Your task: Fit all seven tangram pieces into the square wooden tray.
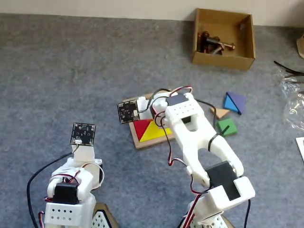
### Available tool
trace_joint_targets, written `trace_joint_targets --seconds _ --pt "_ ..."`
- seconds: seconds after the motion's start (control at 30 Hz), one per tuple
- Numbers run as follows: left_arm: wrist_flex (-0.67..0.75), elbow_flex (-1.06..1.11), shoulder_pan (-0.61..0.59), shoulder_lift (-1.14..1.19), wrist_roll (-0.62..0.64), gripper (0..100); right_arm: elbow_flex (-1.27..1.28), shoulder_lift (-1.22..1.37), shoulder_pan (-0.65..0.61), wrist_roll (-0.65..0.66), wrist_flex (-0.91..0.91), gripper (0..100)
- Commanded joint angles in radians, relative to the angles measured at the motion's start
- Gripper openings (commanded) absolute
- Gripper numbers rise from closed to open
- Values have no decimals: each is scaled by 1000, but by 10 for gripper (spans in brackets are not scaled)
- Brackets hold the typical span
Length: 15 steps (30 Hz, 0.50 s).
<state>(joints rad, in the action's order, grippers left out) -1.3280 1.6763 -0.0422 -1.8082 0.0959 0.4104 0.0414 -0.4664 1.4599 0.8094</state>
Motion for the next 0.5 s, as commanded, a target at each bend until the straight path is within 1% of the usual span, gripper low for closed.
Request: trace_joint_targets --seconds 0.0,0.47 --pt "3 19 16 -7 6 5 -2 -61 -7 11 5 27" --pt "3 19 16 -7 6 5 59 -62 -12 15 2 27"
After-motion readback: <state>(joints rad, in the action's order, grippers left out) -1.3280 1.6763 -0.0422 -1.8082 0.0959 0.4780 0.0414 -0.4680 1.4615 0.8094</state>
